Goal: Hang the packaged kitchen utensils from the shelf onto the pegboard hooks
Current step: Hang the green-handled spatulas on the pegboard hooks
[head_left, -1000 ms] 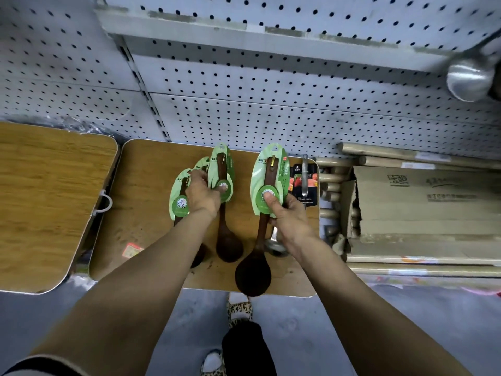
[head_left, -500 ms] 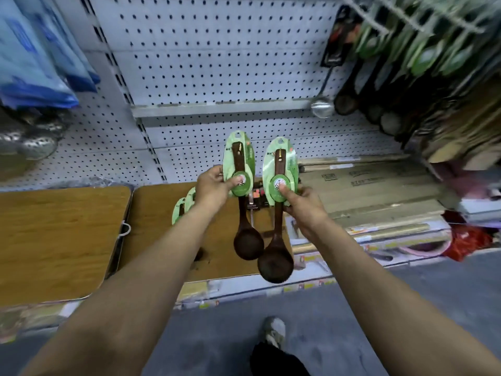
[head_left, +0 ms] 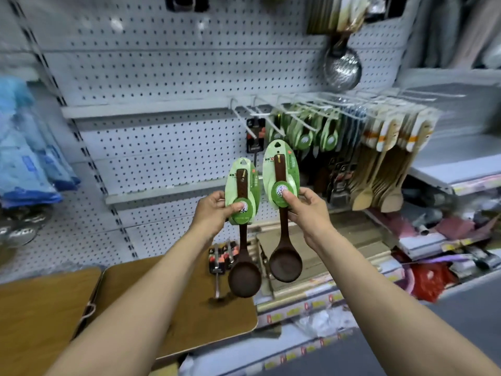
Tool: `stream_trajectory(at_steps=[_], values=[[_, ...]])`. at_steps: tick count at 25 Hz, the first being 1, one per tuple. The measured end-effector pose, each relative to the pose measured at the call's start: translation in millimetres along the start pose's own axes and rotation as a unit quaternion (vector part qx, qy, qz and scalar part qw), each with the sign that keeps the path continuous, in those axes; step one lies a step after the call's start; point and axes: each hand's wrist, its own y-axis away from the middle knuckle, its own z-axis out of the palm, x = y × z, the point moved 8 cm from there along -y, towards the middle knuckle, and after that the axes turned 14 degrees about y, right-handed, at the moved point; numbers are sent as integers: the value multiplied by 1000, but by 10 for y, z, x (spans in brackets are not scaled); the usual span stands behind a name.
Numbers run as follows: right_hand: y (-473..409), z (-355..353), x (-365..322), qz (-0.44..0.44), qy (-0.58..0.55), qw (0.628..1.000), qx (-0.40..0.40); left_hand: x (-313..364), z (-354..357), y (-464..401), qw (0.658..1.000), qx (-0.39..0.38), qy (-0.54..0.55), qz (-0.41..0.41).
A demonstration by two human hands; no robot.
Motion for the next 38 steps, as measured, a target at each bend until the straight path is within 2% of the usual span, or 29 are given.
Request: stream_trajectory(at_steps=[5, 8, 13, 20, 28, 38], values=[[-251, -927, -303, -35, 6, 999, -1, 95, 1011, -41, 999, -10, 15, 27], [-469, -1497, -464, -62, 25, 998, -1, 85, 1564, -132, 999, 7, 30, 36], [-773, -2066, -447, -69, 41, 997, -21, -40, 2194, -246, 998, 40, 40, 32], [-984, -2533, -346, -58, 20, 998, -19, -10, 2759, -547, 998, 45, 12, 39], [-1235, -2923, -421, -70, 12, 997, 0, -146, 3325, -1023, 999, 12, -4, 40], [-1538, -2927, -442, -77, -7, 997, -6, -339, 3386, -1271, 998, 40, 29, 33]])
